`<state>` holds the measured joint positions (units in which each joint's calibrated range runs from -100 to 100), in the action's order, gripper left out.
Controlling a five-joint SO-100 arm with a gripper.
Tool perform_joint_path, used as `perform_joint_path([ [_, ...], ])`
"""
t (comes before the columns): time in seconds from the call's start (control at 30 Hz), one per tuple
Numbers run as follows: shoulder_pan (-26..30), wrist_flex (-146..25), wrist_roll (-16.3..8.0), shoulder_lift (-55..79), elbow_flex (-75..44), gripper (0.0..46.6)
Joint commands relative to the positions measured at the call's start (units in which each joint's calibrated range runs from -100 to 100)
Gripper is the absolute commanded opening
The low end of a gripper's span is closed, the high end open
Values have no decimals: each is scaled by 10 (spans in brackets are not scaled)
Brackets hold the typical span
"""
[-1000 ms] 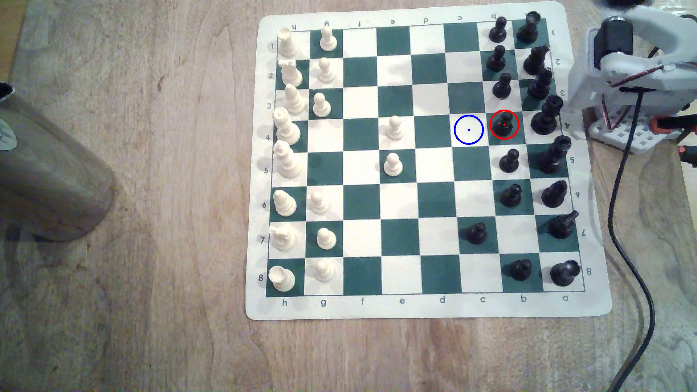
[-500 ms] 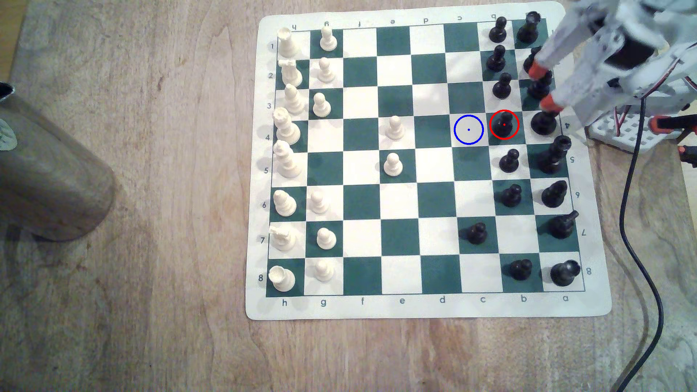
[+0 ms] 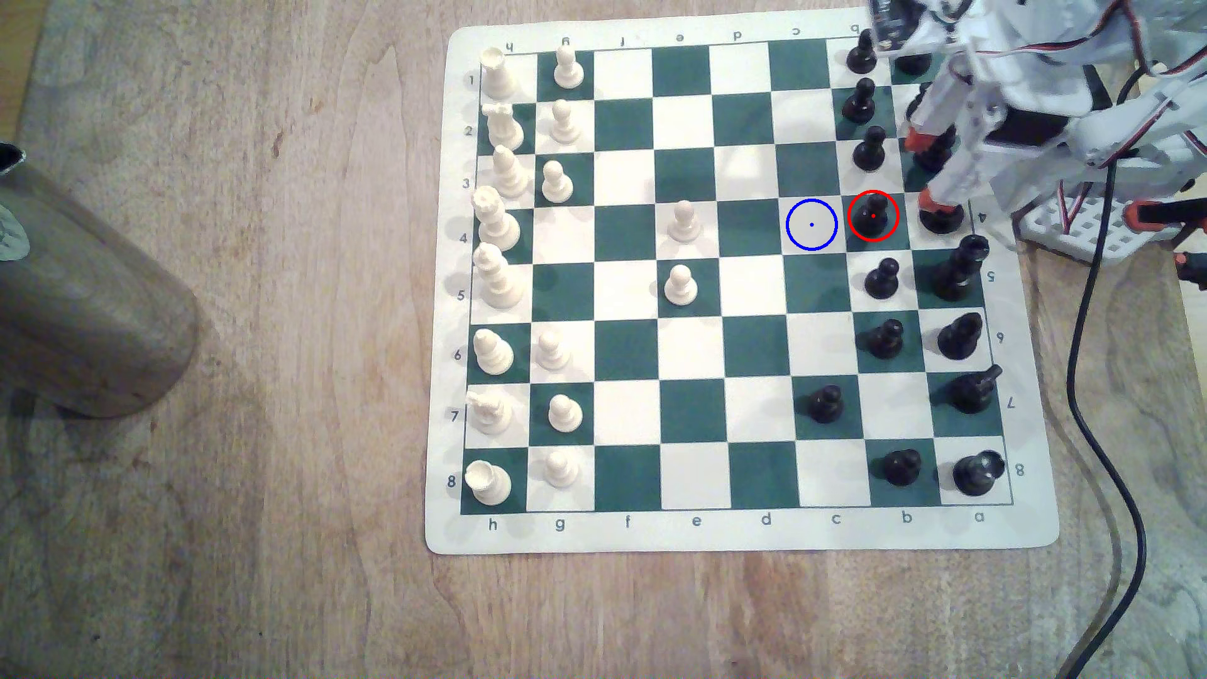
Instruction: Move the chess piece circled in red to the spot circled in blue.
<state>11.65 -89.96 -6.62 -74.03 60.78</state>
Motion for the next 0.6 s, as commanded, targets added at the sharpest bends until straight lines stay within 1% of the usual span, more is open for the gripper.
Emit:
perform_joint_path([
  [0.0,-18,39,7,56,1,155],
  [0.17,-31,61,14,68,37,152],
  [0.37,-30,98,14,44,88,151],
  [0.57,-23,116,9,44,105,154],
])
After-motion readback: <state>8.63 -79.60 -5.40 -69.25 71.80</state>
